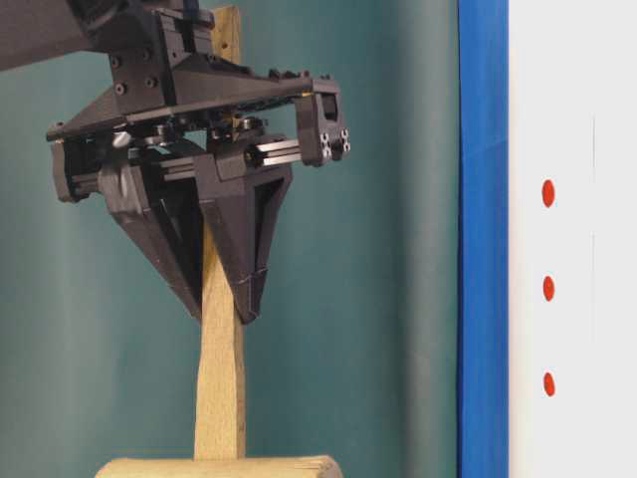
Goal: Hit the mark with a hammer.
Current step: 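Lift the mallet with the right gripper and carry it over the board, then move the left gripper toward the mallet head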
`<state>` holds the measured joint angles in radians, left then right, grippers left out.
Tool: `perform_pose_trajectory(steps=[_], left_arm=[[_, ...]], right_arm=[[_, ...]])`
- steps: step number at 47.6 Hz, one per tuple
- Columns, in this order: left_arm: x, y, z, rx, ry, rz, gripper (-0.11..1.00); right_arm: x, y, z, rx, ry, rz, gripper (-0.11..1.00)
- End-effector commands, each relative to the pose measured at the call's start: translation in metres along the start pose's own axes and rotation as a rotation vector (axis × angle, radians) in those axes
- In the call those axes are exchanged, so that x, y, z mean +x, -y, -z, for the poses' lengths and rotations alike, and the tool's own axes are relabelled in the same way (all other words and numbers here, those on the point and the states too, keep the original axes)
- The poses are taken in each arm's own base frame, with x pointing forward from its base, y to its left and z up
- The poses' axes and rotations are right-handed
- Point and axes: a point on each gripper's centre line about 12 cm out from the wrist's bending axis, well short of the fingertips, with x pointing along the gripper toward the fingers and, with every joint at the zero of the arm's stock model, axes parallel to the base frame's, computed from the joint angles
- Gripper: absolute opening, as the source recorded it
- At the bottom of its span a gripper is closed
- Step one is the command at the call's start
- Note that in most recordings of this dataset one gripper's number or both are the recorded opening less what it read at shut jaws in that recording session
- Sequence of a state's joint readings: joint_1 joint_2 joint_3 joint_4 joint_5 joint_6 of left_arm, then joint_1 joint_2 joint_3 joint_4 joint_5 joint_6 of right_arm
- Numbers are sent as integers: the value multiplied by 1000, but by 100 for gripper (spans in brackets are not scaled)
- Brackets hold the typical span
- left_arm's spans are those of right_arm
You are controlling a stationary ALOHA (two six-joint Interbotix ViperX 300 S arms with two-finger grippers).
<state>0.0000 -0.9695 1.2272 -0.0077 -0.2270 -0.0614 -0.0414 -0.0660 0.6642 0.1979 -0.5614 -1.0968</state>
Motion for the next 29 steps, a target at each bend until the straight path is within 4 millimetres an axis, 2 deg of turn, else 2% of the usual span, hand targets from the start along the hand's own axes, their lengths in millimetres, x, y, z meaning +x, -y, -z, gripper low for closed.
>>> perform_pose_trajectory(steps=[1,13,15,19,26,29], left_arm=[[1,-1,-5,-3,17,-4,0],[1,-4,-5,-35,19,-19,1],[1,-4,-4,-46,17,-20,4],[2,-4,-4,-76,15,-23,23],[3,-5,-3,-122,5,-24,69],[3,-5,-2,-126,2,-25,84]], right_arm=[[-4,18,-11,11,34,58,9],[-3,18,-12,11,36,58,9],[-3,18,-12,11,36,58,9],[-3,18,-12,11,36,58,9],[-3,18,-12,12,35,58,9],[-3,18,-12,12,35,58,9]])
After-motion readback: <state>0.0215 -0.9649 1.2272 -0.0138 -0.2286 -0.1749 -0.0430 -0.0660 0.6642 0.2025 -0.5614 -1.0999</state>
